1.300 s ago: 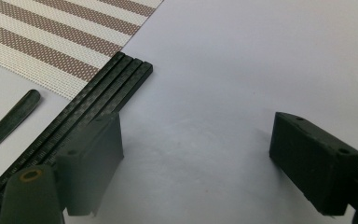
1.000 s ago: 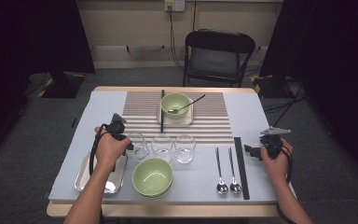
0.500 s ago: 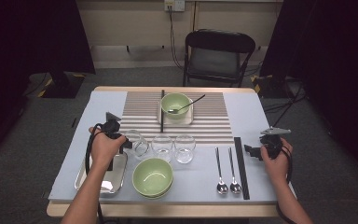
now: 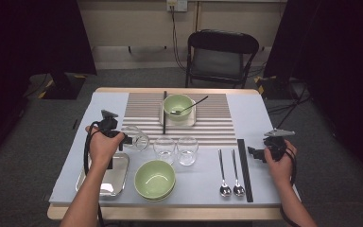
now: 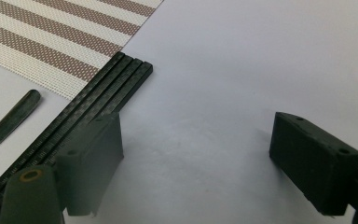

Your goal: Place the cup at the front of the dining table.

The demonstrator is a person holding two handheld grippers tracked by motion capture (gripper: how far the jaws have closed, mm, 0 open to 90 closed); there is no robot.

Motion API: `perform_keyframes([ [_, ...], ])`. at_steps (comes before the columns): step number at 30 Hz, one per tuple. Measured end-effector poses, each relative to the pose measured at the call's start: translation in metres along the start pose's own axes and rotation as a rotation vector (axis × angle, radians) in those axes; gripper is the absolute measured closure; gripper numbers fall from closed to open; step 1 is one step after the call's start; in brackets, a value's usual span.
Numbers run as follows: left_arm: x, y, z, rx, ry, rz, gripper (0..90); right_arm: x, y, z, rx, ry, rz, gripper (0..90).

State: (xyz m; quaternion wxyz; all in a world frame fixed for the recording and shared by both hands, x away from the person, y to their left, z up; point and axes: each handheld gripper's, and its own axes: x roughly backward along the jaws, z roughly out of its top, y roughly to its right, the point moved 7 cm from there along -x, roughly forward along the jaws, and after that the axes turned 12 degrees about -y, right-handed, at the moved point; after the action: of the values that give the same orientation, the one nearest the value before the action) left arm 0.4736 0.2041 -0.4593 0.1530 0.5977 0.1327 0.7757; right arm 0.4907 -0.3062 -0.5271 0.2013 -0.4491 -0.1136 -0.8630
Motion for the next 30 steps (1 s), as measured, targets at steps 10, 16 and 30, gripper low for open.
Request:
perform_keyframes([
  [10, 0.0046, -0.0001, 0.0036, -0.013, 0.015, 0.003, 85.2, 0.0, 0.0, 0.0, 0.0, 0.0, 0.0, 16.2],
  [16, 0.0071, -0.0007, 0.006, -0.006, 0.03, 0.03, 85.2, 0.0, -0.0001, 0.0, 0.0, 0.0, 0.0, 16.2],
  [30, 0.0069, -0.0001, 0.0097, -0.004, 0.017, 0.033, 85.4, 0.0, 0.0, 0.0, 0.0, 0.0, 0.0, 16.2],
])
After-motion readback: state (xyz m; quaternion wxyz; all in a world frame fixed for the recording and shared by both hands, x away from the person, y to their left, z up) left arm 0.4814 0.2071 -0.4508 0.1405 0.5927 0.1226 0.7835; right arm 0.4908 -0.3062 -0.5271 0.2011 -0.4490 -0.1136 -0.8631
